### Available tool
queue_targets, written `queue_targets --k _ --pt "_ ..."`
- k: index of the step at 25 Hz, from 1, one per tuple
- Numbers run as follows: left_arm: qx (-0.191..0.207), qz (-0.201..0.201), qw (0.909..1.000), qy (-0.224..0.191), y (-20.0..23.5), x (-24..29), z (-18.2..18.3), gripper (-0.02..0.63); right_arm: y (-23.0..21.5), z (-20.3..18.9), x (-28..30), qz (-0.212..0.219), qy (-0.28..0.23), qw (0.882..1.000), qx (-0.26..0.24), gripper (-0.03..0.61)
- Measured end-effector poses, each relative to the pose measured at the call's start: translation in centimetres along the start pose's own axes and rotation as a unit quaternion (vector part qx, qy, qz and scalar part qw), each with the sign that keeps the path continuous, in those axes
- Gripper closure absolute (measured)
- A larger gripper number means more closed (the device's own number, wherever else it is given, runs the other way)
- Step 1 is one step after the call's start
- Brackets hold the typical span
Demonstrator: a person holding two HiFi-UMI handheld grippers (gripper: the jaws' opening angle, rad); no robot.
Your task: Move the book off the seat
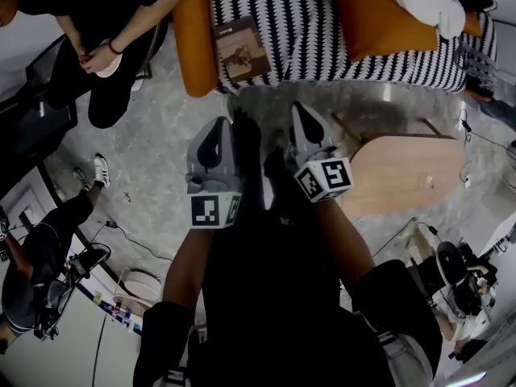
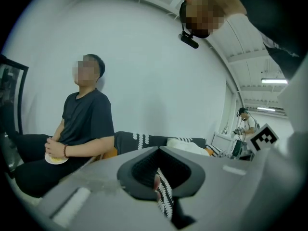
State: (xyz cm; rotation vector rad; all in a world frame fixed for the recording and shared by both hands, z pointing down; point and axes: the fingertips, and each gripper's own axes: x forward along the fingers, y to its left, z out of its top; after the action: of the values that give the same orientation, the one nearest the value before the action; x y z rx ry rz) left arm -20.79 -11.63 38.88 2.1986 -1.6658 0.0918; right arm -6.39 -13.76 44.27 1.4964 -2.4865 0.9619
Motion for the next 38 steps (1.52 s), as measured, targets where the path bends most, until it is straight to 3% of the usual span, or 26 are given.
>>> queue_targets --k 11,28,38 --pt "-0.026 0.001 0.9993 0.026 4.0 4.5 -5.8 0.609 -4.0 -6.3 5.4 -0.018 0.041 0.999 0.022 0.563" --pt "-0.047 -0.021 0.9975 0.048 6.6 9.1 -11.8 0.607 -8.9 -16.9 11.6 -0.043 0.097 0.991 0.076 0.465" --pt "-0.058 -0.024 0.9961 0.062 8.9 11.8 -15.1 0.607 -13.2 -22.7 15.7 -0.052 0.137 0.986 0.077 0.411"
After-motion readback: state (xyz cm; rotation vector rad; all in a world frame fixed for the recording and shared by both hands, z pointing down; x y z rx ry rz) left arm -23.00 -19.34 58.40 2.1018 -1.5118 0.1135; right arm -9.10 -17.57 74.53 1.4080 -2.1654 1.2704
